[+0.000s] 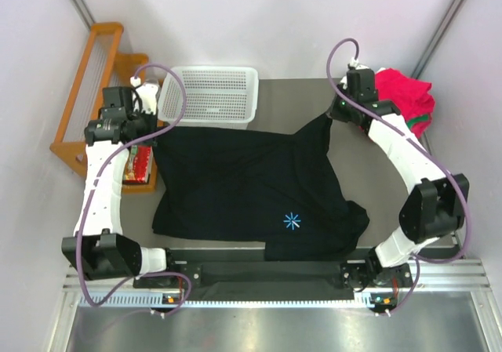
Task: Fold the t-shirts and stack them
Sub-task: Flatten the tshirt out
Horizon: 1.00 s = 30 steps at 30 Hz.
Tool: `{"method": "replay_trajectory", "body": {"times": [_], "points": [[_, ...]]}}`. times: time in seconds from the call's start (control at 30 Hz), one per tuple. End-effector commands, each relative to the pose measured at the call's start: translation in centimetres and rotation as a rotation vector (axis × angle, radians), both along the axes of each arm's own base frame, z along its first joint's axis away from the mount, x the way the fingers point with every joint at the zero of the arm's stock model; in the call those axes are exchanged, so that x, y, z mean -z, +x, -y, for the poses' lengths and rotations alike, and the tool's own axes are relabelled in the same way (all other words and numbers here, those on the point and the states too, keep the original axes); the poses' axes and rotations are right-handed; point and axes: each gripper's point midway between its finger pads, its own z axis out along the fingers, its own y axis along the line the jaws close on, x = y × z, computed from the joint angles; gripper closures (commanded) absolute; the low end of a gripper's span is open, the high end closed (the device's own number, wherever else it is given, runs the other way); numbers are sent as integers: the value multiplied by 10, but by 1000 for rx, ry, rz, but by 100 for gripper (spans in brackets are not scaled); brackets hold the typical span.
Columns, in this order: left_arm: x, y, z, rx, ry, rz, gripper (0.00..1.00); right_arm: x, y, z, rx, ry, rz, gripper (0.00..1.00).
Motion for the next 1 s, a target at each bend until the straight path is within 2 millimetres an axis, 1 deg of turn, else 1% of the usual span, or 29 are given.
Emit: {"method": "replay_trajectory", "body": {"times": [0.0, 0.03, 0.07, 0.1, 0.17, 0.2, 0.27, 0.3, 0.33, 0.37, 0.4, 0.47, 0.53, 0.57, 0.63, 0.67, 0.7, 0.73, 0.77, 0.83, 0.87, 0.93, 0.97], "points": [[-1, 37, -11, -15, 34, 61, 100, -13, 38, 13, 43, 44, 26, 100], [1, 40, -12, -18, 32, 58, 100, -14, 45, 14, 46, 52, 29, 100], [6, 48, -12, -17, 29, 50, 100, -16, 51, 14, 53, 57, 33, 100], [7, 52, -13, -21, 28, 47, 100, -21, 66, 13, 58, 62, 48, 100], [16, 62, -12, -18, 16, 26, 100, -26, 76, 7, 38, 75, 44, 100], [18, 67, -12, -19, 13, 26, 100, -32, 92, 5, 37, 79, 59, 100], [25, 76, -13, -23, 7, 12, 100, -37, 103, 2, 30, 79, 54, 100], [28, 79, -12, -22, 3, 8, 100, -46, 117, -1, 24, 84, 80, 100], [29, 82, -13, -26, 2, 9, 100, -47, 120, -2, 20, 85, 72, 100], [33, 87, -14, -27, -1, 0, 100, -50, 133, -3, 16, 89, 85, 100], [34, 89, -13, -26, -3, 0, 100, -50, 137, -3, 11, 96, 85, 100], [35, 95, -14, -30, 0, 1, 100, -41, 143, -4, 4, 111, 63, 100], [37, 98, -13, -29, -8, -3, 100, -32, 143, -2, 9, 114, 42, 100], [37, 100, -12, -27, -12, -5, 100, -21, 139, -2, 10, 110, 20, 100], [39, 101, -10, -18, -26, -10, 100, -13, 134, 0, 11, 104, 7, 100], [41, 100, -8, -11, -32, -17, 100, -3, 127, 2, 15, 97, -15, 100], [42, 101, -7, -7, -42, -20, 100, -1, 127, 2, 16, 96, -9, 100], [42, 100, -5, -3, -48, -21, 100, 2, 125, 6, 23, 85, -11, 100], [43, 101, -5, -1, -48, -19, 100, 9, 122, 8, 28, 82, -25, 100], [42, 101, -4, -3, -54, -16, 100, 12, 122, 10, 30, 79, -29, 100], [41, 102, -3, 0, -59, -10, 100, 12, 124, 14, 37, 79, -29, 100], [41, 105, -4, -6, -56, -3, 100, 12, 126, 18, 42, 78, -30, 100], [42, 105, -4, -11, -53, -2, 100, 8, 130, 21, 49, 80, -23, 100]]}}
